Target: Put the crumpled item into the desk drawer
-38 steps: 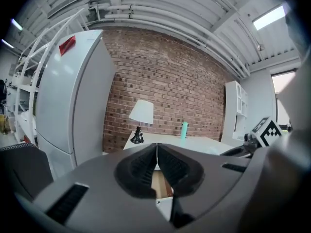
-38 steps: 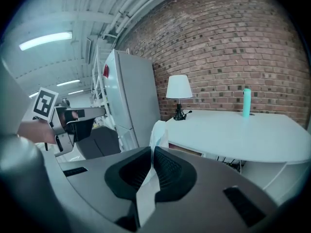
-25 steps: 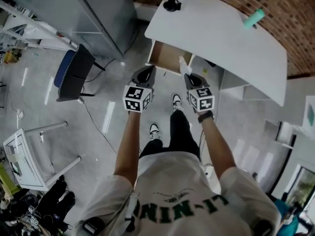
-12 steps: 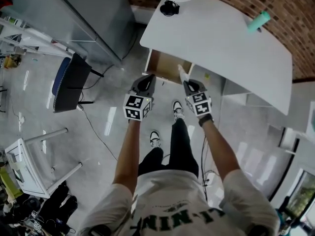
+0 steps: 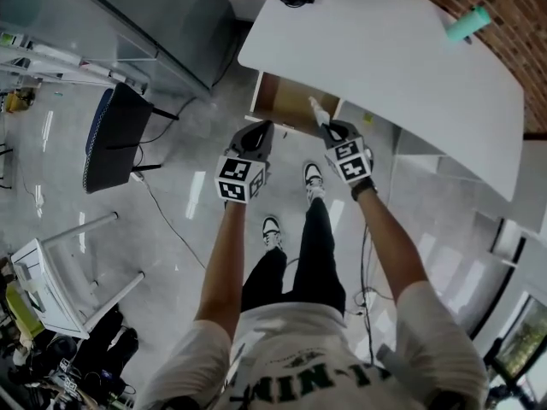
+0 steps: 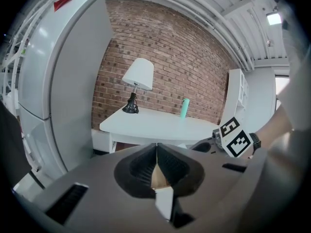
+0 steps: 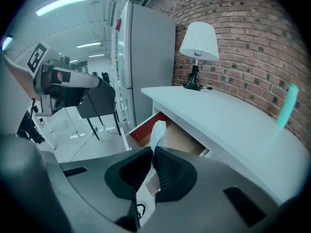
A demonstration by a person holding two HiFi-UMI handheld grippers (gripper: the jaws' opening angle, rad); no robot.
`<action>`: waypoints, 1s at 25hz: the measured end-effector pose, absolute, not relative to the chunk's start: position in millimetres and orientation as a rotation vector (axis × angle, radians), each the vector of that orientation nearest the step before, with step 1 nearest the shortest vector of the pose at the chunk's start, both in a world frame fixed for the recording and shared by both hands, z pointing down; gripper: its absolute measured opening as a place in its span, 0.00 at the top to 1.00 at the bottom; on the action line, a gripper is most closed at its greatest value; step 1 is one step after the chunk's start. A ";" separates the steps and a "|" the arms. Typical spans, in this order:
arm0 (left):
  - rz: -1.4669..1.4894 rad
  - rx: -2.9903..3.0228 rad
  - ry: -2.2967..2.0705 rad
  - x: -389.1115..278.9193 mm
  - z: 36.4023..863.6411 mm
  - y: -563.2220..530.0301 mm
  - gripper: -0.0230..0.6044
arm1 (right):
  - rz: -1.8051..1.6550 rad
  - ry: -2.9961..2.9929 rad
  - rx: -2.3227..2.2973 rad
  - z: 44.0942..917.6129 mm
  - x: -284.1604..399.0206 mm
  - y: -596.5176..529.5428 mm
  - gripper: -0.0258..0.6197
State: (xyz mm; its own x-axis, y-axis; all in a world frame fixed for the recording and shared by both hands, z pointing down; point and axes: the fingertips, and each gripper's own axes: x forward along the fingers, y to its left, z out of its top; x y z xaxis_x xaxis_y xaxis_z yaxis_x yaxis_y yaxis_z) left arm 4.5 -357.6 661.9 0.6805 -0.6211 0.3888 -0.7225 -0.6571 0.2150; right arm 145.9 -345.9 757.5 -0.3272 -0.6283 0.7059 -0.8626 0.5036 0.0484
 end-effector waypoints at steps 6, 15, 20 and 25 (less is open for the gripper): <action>0.431 2.537 -1.043 15.4 691.1 -364.8 0.96 | 0.447 -2.042 1.149 798.6 149.6 -354.0 0.93; 0.429 2.525 -1.057 20.5 718.7 -376.4 0.96 | 0.439 -1.998 1.058 844.3 149.1 -373.3 0.93; 0.425 2.528 -1.052 19.3 724.9 -377.8 0.96 | 0.421 -1.941 1.011 864.3 147.9 -380.6 0.94; 0.449 2.542 -1.059 15.5 731.4 -380.0 0.96 | 0.455 -1.875 0.958 888.8 148.2 -383.1 0.93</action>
State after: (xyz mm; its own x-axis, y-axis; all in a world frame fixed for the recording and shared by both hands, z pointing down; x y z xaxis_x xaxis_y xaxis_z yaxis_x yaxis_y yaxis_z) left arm 15.5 -380.0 731.4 0.6706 -0.6149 0.4150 -0.7258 -0.6594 0.1957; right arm 148.2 -383.1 888.8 -0.2439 -0.4240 0.8722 -0.7768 0.6239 0.0861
